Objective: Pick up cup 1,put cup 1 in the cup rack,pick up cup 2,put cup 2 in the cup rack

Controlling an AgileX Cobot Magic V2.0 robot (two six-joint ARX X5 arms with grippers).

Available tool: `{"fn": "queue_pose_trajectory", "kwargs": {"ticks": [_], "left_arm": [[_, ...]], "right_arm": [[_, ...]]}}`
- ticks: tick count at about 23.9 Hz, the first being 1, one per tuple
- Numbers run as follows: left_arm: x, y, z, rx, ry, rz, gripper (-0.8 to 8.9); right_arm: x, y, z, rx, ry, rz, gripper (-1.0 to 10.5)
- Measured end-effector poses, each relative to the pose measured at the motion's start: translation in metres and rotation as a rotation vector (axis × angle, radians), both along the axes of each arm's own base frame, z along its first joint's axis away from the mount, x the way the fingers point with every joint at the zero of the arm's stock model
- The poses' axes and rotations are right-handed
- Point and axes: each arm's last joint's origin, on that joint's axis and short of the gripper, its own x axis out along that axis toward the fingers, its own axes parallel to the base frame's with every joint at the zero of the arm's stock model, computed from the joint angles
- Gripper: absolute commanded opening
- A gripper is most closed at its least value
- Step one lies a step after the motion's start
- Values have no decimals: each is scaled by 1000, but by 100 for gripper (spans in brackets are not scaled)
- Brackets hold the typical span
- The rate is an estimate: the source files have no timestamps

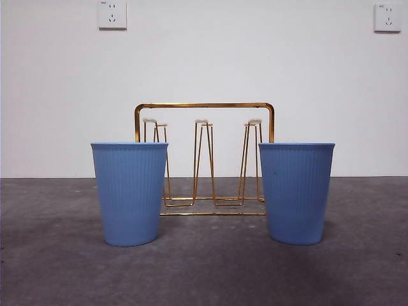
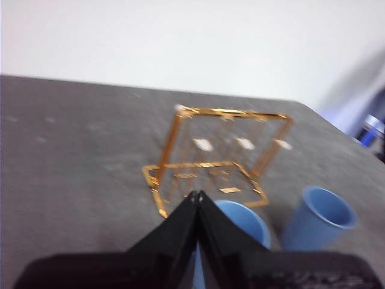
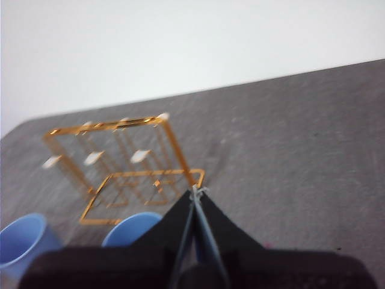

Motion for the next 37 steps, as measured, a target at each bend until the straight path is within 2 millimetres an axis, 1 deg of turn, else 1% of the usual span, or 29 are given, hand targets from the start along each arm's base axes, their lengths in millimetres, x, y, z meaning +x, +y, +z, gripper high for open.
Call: {"fn": "queue_pose_trajectory", "kwargs": {"ticks": [6,9,11,14,17,22,23,24,25,26,27,28,29,30,33,36,37], "left_arm": [[1,-3,27,9,99,-122,-6],[3,-4,39,-1,117,-182,-6],[4,-5,44,-4,122,-209,-6],[7,-6,48,-5,154,-233,-6],[12,-8,46,2,192,-261,-6],[21,-11,39,5,271,-295,2],[23,-12,39,6,279,-301,22],[25,-12,38,4,285,-309,122],[26,-13,38,-1,291,-323,289],[27,-14,39,-11,295,-347,492],[28,-14,40,-20,296,-366,631],[30,-15,43,-28,292,-386,669],[31,-15,46,-35,288,-402,667],[31,-16,51,-44,280,-425,665],[33,-19,67,-59,249,-489,665],[37,-23,78,-69,236,-557,665],[39,-25,78,-82,242,-599,656]], "right_arm": [[9,3,43,-56,153,122,-10],[15,4,58,-83,225,170,-10],[19,4,65,-104,275,191,-10],[24,5,70,-139,356,224,-10],[28,5,70,-171,429,252,-10],[33,5,67,-186,460,267,1],[33,5,67,-186,460,267,2],[33,5,67,-186,460,267,10],[33,5,67,-186,460,267,58],[33,5,67,-187,456,267,168],[34,5,67,-188,451,267,289],[34,5,68,-188,439,267,438],[35,5,69,-182,428,266,542],[36,5,70,-177,421,264,575],[40,6,70,-150,429,277,571],[55,7,64,-117,484,309,568],[63,8,61,-109,511,315,567]]}}
